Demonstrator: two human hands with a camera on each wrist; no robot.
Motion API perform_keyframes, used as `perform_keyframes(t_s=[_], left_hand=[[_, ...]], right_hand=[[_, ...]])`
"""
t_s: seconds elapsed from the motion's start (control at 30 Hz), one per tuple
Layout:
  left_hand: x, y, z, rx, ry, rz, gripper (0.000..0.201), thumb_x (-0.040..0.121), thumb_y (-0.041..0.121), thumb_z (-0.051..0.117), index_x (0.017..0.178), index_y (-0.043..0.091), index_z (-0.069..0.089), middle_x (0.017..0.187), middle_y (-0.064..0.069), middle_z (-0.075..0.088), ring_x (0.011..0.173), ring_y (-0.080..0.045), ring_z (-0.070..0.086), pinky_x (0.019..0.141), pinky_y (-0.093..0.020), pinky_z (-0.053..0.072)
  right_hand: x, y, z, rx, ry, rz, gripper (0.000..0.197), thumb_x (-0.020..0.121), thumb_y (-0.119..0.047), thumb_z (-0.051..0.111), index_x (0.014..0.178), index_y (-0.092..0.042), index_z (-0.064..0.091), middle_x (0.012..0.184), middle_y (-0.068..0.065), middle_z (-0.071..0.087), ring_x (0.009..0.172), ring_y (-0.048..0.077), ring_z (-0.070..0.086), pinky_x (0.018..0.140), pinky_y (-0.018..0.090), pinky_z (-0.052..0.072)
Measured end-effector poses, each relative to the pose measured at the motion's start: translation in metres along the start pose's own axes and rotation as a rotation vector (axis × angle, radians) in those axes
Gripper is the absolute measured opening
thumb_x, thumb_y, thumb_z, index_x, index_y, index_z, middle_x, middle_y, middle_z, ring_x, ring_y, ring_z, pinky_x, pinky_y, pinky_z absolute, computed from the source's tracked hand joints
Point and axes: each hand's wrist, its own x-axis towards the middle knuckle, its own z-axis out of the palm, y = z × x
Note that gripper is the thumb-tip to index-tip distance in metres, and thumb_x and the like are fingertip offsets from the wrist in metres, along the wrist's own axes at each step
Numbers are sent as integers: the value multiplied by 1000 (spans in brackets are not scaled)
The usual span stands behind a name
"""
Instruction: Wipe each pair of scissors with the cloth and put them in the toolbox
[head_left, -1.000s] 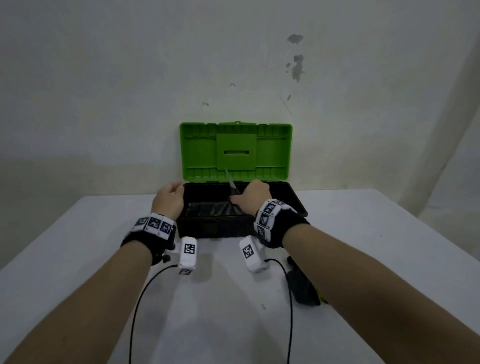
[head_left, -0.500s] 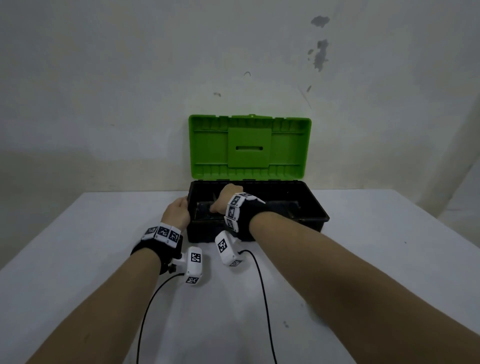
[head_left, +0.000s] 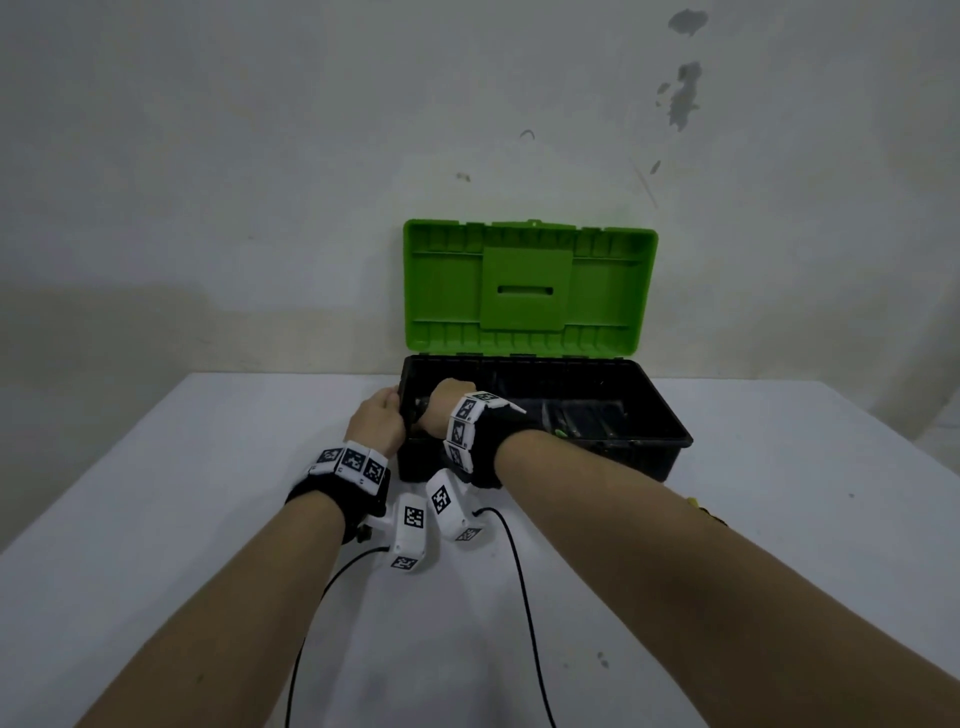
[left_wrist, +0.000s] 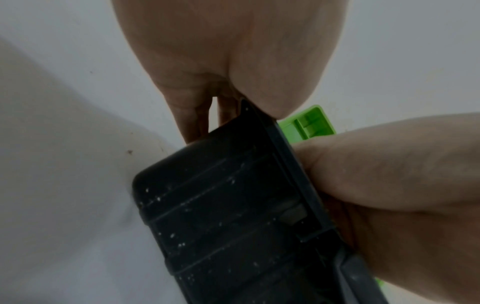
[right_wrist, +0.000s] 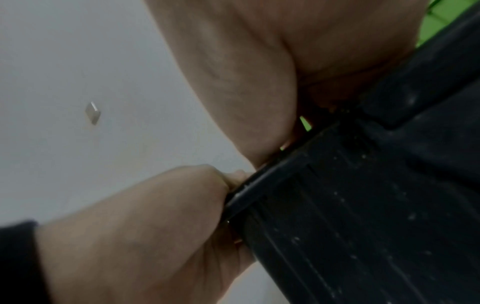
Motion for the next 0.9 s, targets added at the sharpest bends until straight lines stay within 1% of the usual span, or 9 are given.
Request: perform_keyframes(t_s=[0.07, 0.2, 0.3, 0.37, 0.5, 0.6, 0.73, 0.8, 0.9], left_hand=[[-1, 2, 0, 34, 7, 5, 40, 105, 16, 31, 134, 8, 58, 134, -20, 59, 123, -35, 54, 105, -42, 42], [-3, 5, -1, 97, 22, 0, 40, 106, 17, 30, 134, 9, 57, 134, -20, 58, 122, -36, 54, 102, -37, 42], [-3, 6, 0, 160, 22, -10, 41, 106, 16, 29, 135, 8, 56, 137, -20, 57, 124, -36, 53, 103, -35, 39], [-3, 9, -2, 180, 6, -28, 41, 106, 16, 29, 136, 7, 55, 140, -20, 55, 127, -37, 51, 106, -36, 38], [3, 19, -9, 175, -1, -80, 35, 103, 17, 38, 122, -1, 60, 134, -24, 57, 120, -38, 54, 102, -40, 43], [12, 34, -20, 114, 26, -124, 39, 103, 25, 43, 132, 2, 56, 139, -21, 53, 125, -37, 52, 107, -44, 42], [41, 45, -30, 31, 56, -144, 47, 102, 35, 48, 138, 6, 52, 138, -20, 53, 125, -36, 52, 109, -49, 41], [56, 51, -29, -37, 55, -161, 49, 103, 37, 48, 140, 5, 48, 137, -17, 53, 124, -36, 52, 107, -45, 43], [78, 64, -24, -177, 48, -176, 51, 104, 36, 46, 143, 5, 44, 130, -13, 50, 121, -33, 51, 95, -38, 44]], right_hand=[[-4, 6, -3, 71, -29, -38, 38, 99, -29, 49, 67, -10, 40, 70, 3, 42, 69, 18, 49, 75, 27, 43], [-10, 36, -11, 269, 78, -94, 42, 88, -45, 62, 74, -6, 58, 78, 10, 63, 70, 23, 62, 59, 28, 51], [-18, 70, -22, 310, 132, -91, 47, 91, -48, 57, 93, -3, 72, 82, 14, 70, 75, 30, 70, 68, 39, 61], [-25, 100, -34, 322, 190, -64, 47, 93, -45, 56, 102, -1, 71, 80, 15, 71, 79, 32, 71, 72, 44, 60], [-27, 161, -62, 287, 287, 23, 46, 92, -45, 57, 97, -1, 71, 85, 13, 70, 77, 27, 67, 68, 33, 56], [-21, 199, -84, 273, 319, 95, 49, 93, -46, 56, 94, 1, 71, 84, 14, 69, 83, 29, 66, 62, 27, 45], [1, 232, -95, 269, 313, 180, 50, 95, -47, 54, 109, -1, 68, 108, 14, 70, 99, 28, 66, 71, 27, 46], [17, 242, -96, 296, 308, 211, 53, 94, -49, 54, 113, -1, 65, 112, 15, 68, 101, 28, 64, 73, 27, 46], [40, 254, -95, 352, 304, 239, 61, 94, -52, 53, 127, 0, 56, 124, 17, 61, 110, 31, 60, 80, 31, 46]])
